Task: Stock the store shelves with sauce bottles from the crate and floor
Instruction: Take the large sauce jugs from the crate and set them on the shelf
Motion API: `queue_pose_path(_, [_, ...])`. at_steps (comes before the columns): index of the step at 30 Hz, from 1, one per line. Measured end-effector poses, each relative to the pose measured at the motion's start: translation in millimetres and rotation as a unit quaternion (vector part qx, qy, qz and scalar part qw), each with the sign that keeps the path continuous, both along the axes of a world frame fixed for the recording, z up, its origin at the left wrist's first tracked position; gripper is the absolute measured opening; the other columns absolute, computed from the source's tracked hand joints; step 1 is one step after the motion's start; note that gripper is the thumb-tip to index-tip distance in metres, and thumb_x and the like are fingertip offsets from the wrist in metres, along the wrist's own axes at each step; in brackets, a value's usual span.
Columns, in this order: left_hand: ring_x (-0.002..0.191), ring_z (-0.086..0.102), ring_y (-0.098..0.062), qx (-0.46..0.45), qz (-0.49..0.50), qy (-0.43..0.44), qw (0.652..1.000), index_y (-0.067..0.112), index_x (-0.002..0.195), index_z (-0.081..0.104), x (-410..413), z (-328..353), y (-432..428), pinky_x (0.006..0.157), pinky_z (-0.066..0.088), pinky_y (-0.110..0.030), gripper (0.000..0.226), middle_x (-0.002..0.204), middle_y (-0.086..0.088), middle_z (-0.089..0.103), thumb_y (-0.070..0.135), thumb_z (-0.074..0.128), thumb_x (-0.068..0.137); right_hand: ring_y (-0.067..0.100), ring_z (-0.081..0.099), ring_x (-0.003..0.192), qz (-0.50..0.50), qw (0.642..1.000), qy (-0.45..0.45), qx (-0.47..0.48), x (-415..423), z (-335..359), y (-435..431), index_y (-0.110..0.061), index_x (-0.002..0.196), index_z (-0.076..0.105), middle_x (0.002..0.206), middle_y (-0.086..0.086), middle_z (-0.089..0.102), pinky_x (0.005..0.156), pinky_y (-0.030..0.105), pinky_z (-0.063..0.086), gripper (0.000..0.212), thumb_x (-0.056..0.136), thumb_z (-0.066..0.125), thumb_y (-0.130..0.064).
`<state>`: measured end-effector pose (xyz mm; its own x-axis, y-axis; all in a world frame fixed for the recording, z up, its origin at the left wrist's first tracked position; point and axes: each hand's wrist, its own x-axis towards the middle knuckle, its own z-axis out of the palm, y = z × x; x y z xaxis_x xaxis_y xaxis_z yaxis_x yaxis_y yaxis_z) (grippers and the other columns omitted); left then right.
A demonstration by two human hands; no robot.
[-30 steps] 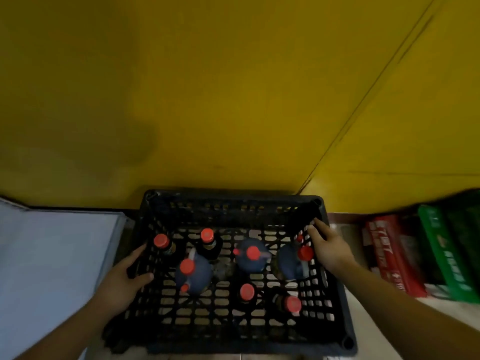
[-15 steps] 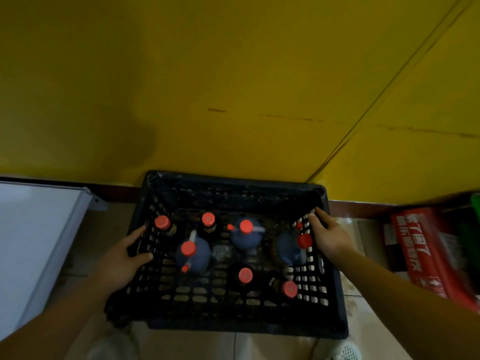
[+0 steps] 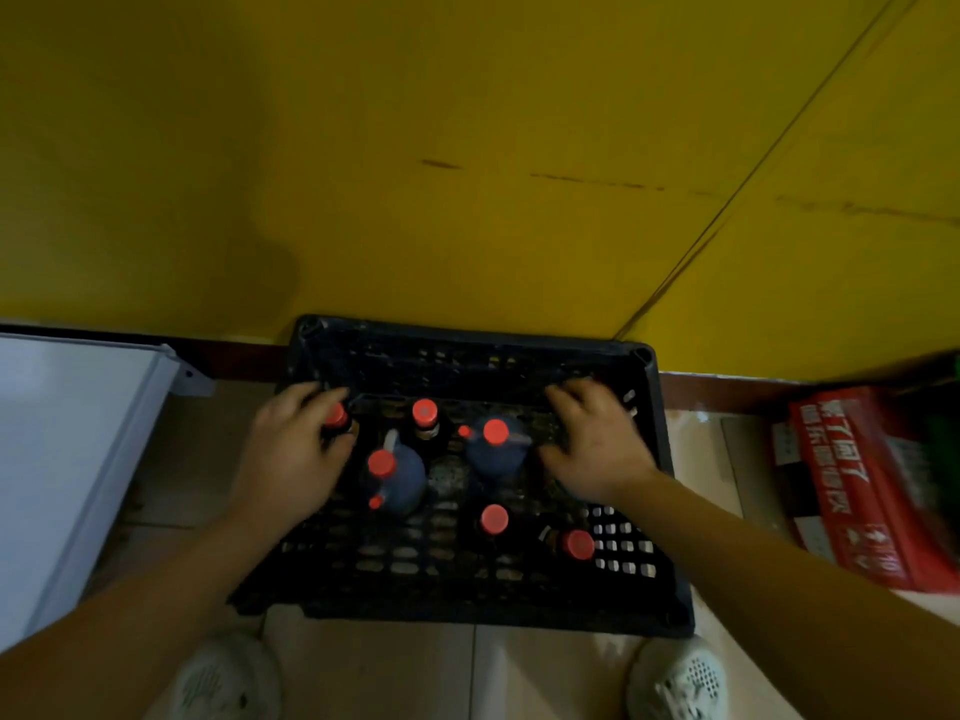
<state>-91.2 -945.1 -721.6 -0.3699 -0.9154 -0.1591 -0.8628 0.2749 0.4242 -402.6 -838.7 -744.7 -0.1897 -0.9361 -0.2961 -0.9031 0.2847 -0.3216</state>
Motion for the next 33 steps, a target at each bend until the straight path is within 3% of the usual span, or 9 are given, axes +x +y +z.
queue_pose_path(3, [0.123,0.047,-0.032,0.002,-0.136,0.012,0.991,0.015,0.132,0.055,-49,1,15,0.101,0.039,-0.039,0.048,0.133,-0.008,0.053,0.027,0.064,0.087,0.032,0.042,0.129,0.067,0.978,-0.083,0.179,26,-10,-17,-0.018,0.146,0.034,0.146,0.011,0.039,0.102,0.038,0.040,0.059,0.094,0.056,-0.036])
queue_pose_path(6, [0.139,0.030,-0.023,0.120,-0.143,-0.033,0.982,0.019,0.145,0.038,-84,-11,22,0.111,0.028,-0.033,0.059,0.151,-0.003,0.034,0.035,0.058,0.092,0.033,0.053,0.113,0.033,0.988,-0.042,0.148,30,-19,-29,-0.012,0.128,0.051,0.131,0.014,0.053,0.081,0.034,0.041,0.034,0.099,0.049,-0.031])
queue_pose_path(11, [0.141,0.025,-0.025,0.144,-0.134,-0.079,0.977,0.022,0.147,0.033,-94,-13,20,0.111,0.026,-0.035,0.062,0.154,-0.004,0.027,0.037,0.057,0.093,0.032,0.055,0.101,0.009,0.987,-0.086,0.139,33,-15,-32,-0.010,0.106,0.058,0.110,0.017,0.056,0.072,0.030,0.033,0.024,0.103,0.043,-0.029])
queue_pose_path(13, [0.143,0.023,-0.025,0.225,-0.101,-0.042,0.968,0.022,0.148,0.030,-92,-7,18,0.113,0.028,-0.036,0.064,0.157,-0.003,0.021,0.036,0.059,0.092,0.030,0.053,0.089,-0.017,0.987,-0.122,0.099,39,-1,-32,-0.014,0.084,0.049,0.094,0.017,0.054,0.067,0.030,0.031,0.025,0.102,0.043,-0.030])
queue_pose_path(16, [0.142,0.026,-0.025,0.294,-0.061,0.014,0.954,0.020,0.150,0.024,-84,10,17,0.112,0.031,-0.035,0.073,0.159,-0.002,0.018,0.033,0.064,0.089,0.029,0.051,0.078,-0.060,0.983,-0.170,0.024,46,49,-27,-0.011,0.085,0.046,0.082,0.014,0.054,0.061,0.035,0.029,0.028,0.102,0.043,-0.032])
queue_pose_path(21, [0.140,0.027,-0.014,0.306,-0.092,0.170,0.932,0.027,0.151,0.016,-65,72,30,0.110,0.030,-0.033,0.096,0.151,0.010,0.027,0.024,0.078,0.077,0.024,0.049,0.068,-0.046,0.969,-0.217,-0.110,56,177,-9,-0.017,0.074,0.046,0.070,0.007,0.051,0.063,0.037,0.038,0.032,0.101,0.046,-0.034])
queue_pose_path(25, [0.135,0.039,-0.012,0.268,-0.078,0.342,0.897,0.033,0.147,0.019,-37,158,54,0.106,0.039,-0.037,0.105,0.143,0.014,0.038,0.025,0.086,0.066,0.031,0.057,0.072,-0.081,0.924,-0.294,-0.231,79,281,-6,-0.007,0.078,0.056,0.079,0.020,0.063,0.074,0.056,0.050,0.048,0.084,0.046,-0.053])
queue_pose_path(28, [0.124,0.052,-0.007,0.219,-0.092,0.430,0.871,0.038,0.146,0.021,-17,226,78,0.099,0.047,-0.034,0.117,0.138,0.013,0.050,0.034,0.089,0.051,0.026,0.052,0.070,-0.103,0.876,-0.361,-0.302,104,350,-3,-0.012,0.078,0.056,0.075,0.013,0.057,0.068,0.049,0.049,0.041,0.084,0.045,-0.052])
queue_pose_path(33, [0.096,0.068,-0.006,0.121,-0.062,0.533,0.835,0.045,0.130,0.029,9,313,118,0.080,0.055,-0.024,0.095,0.116,-0.001,0.063,-0.007,0.078,0.067,0.012,0.058,0.074,-0.055,0.824,-0.428,-0.368,140,426,27,-0.019,0.107,0.054,0.089,0.004,0.061,0.063,0.027,0.048,0.013,0.098,0.054,-0.028])
